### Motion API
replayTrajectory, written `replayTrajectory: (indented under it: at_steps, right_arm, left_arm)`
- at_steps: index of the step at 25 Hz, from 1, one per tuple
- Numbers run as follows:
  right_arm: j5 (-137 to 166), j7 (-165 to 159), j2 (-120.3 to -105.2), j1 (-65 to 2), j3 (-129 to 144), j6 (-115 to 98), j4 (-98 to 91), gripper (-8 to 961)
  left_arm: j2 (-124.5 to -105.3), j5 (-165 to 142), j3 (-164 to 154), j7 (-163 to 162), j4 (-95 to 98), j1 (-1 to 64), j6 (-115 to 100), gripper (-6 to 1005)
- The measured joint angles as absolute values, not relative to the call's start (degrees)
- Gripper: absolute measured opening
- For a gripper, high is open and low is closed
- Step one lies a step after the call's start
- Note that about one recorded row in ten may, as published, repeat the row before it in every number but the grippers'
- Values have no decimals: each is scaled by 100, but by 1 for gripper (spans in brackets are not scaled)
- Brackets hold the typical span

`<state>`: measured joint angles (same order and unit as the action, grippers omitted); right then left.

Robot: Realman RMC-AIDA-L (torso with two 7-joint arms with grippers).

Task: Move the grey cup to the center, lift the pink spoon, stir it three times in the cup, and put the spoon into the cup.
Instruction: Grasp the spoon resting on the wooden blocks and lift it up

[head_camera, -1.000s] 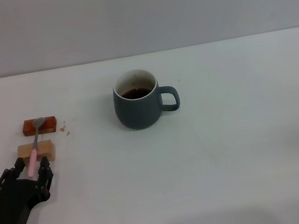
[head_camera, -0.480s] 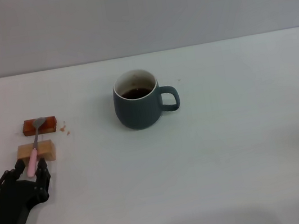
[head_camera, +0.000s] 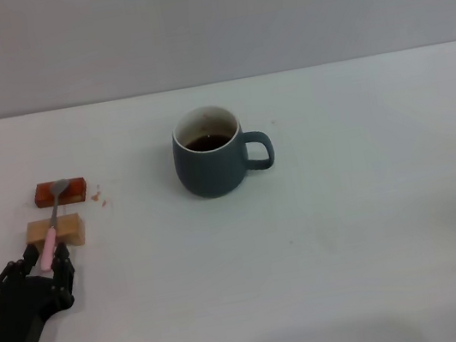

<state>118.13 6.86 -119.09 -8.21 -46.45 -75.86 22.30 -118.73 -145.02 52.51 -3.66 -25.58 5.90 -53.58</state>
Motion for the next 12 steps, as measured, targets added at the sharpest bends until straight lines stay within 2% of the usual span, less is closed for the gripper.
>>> replayTrajectory:
  at_steps: [2,6,12]
  right_arm:
    - [11813,685,-11909,-817,-4619,-7591,2232,-1]
    - [11813,686,-11909,-817,-4612,-7594,2233,-1]
    - [11812,686,-11909,-817,-4604,-7594,2233,-2]
  left_arm:
    - [-11869,-14502,5246,-374,-2561,588,-5369,433]
    - [-11865,-14502,5234,-387,-2570,588,-5366,361]
    - [-11865,-14503,5206,-387,-2575,616,-5343,334]
